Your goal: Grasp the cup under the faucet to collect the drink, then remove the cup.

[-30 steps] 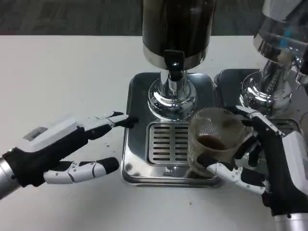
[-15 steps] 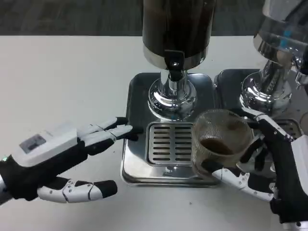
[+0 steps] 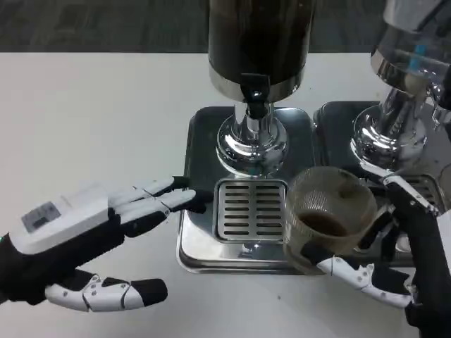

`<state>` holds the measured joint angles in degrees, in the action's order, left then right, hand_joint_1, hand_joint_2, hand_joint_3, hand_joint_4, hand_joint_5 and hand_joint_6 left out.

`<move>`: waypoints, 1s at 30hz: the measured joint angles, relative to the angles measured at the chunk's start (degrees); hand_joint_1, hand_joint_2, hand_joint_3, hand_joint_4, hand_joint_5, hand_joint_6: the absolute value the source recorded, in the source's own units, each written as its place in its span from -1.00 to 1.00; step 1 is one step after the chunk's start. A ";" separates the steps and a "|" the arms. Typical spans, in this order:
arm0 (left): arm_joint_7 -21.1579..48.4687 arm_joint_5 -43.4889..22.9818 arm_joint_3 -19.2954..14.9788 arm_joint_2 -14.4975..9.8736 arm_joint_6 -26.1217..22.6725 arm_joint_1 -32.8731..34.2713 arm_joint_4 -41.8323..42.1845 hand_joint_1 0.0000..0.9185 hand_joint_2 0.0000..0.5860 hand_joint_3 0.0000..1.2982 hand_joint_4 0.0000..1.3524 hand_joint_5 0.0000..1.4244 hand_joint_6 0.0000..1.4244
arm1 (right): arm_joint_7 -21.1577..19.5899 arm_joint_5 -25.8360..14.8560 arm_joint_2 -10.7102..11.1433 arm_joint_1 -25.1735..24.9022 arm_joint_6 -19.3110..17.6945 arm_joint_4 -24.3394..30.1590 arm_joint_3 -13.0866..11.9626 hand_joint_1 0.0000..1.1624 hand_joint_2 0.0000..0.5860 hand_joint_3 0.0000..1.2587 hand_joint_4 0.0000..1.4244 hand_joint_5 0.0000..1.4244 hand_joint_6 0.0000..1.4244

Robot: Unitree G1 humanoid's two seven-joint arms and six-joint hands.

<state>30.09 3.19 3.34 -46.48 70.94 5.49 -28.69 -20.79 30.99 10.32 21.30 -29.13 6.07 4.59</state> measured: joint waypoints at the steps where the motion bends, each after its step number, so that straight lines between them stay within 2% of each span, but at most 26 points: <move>1: 0.00 -0.45 0.00 -0.15 0.04 -0.27 0.42 -1.00 -0.35 -0.92 -1.00 -1.00 -0.92 | 0.05 0.00 0.00 0.43 -0.05 0.42 0.00 0.42 -0.40 0.10 0.10 0.38 0.72; 15: 0.59 -3.10 2.34 -2.55 1.21 -3.33 3.71 -1.00 -0.36 -0.90 -1.00 -1.00 -0.92 | 0.77 -0.17 -0.53 4.60 -0.98 3.96 -0.23 0.42 -0.40 0.13 0.10 0.39 0.74; 21: 0.58 -3.22 2.36 -3.68 3.46 -4.57 5.61 -1.00 -0.36 -0.90 -1.00 -1.00 -0.92 | 1.15 -0.26 -0.62 5.64 -1.53 5.72 -0.88 0.42 -0.40 0.13 0.11 0.40 0.74; 30: 0.57 -4.10 2.36 -4.47 3.58 -5.10 6.23 -1.00 -0.36 -0.88 -1.00 -1.00 -0.92 | 1.79 -1.13 -0.72 6.54 -2.18 6.42 -1.11 0.41 -0.41 0.14 0.12 0.40 0.74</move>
<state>30.66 -0.91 5.70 -50.95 74.52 0.39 -22.46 -19.01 29.86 9.60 27.84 -31.32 12.49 3.48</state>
